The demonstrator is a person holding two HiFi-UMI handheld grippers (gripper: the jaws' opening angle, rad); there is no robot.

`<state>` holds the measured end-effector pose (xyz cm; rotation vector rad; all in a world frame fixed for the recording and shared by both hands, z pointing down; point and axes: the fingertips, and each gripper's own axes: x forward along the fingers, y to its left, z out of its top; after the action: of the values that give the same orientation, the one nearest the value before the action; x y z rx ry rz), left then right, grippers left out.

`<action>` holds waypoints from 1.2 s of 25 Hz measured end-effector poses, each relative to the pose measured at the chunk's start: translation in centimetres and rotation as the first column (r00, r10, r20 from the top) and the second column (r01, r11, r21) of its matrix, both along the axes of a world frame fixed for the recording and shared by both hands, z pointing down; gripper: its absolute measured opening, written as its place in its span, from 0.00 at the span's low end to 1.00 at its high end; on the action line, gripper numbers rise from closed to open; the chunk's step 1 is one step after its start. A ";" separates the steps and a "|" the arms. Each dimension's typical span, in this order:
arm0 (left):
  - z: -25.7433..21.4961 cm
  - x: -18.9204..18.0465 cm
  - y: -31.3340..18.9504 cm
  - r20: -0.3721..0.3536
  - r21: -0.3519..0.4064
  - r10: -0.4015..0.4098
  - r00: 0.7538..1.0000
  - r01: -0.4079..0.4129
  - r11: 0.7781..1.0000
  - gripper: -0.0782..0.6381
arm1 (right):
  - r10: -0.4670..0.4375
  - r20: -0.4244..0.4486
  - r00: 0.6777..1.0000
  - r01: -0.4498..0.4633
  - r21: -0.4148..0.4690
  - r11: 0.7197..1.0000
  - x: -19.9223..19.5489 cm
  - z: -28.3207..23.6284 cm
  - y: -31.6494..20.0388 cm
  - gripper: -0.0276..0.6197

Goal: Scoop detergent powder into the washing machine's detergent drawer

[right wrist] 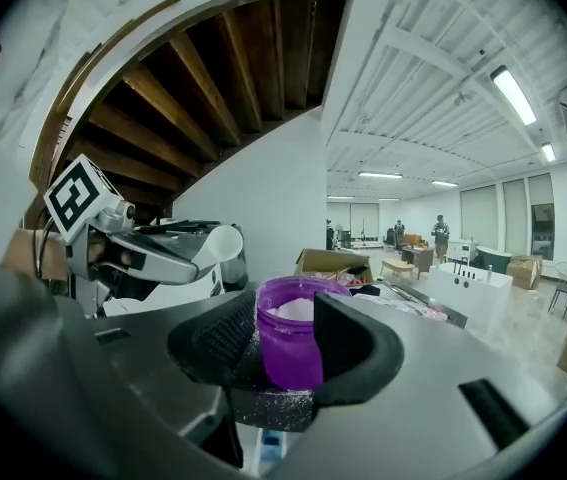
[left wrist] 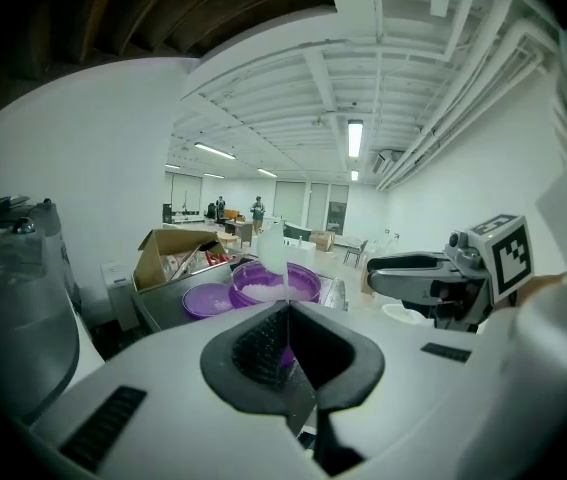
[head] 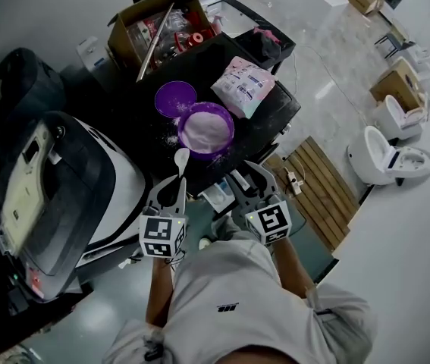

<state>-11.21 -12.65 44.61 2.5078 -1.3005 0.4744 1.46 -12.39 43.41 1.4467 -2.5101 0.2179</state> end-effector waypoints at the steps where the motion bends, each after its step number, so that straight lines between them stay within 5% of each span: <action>1: 0.1 0.2 -0.5 0.005 -0.004 -0.004 1.000 0.004 1.000 0.13 | -0.005 0.002 1.000 0.005 -0.002 1.000 0.2 0.1 -0.7 0.32; 19: 1.0 4.6 -7.7 0.120 -0.078 -0.031 0.992 0.041 0.996 0.13 | -0.081 0.034 0.996 0.083 -0.044 0.996 4.5 2.0 -9.0 0.32; 30: 2.3 6.1 -9.9 0.239 -0.181 0.075 0.968 -0.031 0.983 0.13 | -0.083 0.049 0.995 0.087 -0.073 0.994 5.5 3.1 -11.1 0.32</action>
<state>-5.08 -22.51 46.91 2.3991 -1.2147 0.8954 6.92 -23.48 46.50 1.3177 -2.5643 0.3300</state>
